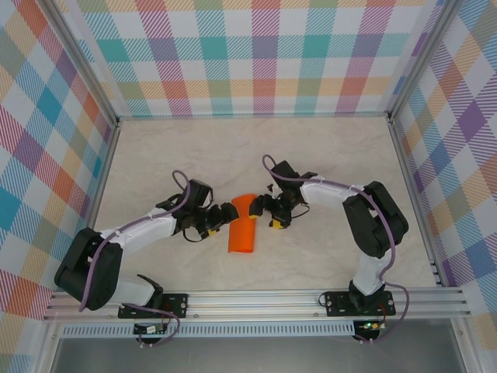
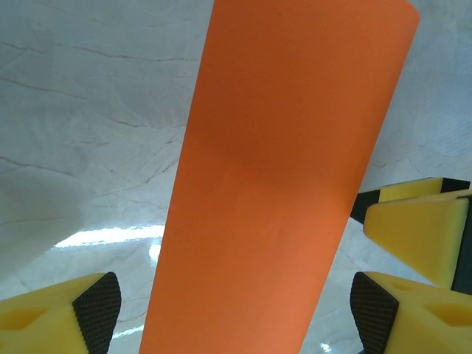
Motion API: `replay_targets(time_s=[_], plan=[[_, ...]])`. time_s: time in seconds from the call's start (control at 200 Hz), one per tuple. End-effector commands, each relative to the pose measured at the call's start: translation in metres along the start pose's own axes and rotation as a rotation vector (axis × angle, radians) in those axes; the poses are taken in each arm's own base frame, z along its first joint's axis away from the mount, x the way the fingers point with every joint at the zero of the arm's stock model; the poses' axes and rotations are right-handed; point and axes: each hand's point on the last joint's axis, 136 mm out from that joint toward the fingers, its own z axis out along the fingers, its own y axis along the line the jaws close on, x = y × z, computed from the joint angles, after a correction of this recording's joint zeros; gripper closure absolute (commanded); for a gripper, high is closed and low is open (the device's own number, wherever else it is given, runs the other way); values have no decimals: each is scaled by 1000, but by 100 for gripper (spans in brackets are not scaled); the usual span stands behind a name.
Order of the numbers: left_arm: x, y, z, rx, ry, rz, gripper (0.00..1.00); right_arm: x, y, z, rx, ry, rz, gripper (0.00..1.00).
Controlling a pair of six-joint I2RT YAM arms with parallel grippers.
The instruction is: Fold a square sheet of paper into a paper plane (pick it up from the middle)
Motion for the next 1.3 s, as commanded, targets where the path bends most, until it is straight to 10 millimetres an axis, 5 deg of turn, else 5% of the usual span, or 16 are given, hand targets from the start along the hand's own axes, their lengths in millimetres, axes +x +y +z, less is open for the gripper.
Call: replay_targets(time_s=[0.0, 0.275, 0.685, 1.295], plan=[[2, -10, 4, 15, 13, 40, 19, 4, 14, -6, -22, -34, -3, 18], [2, -1, 11, -25, 13, 30, 30, 11, 22, 8, 21, -36, -11, 19], [3, 10, -2, -59, -33, 18, 29, 5, -9, 14, 232, -93, 21, 21], [5, 10, -17, -59, -63, 16, 27, 4, -7, 10, 211, -114, 67, 23]])
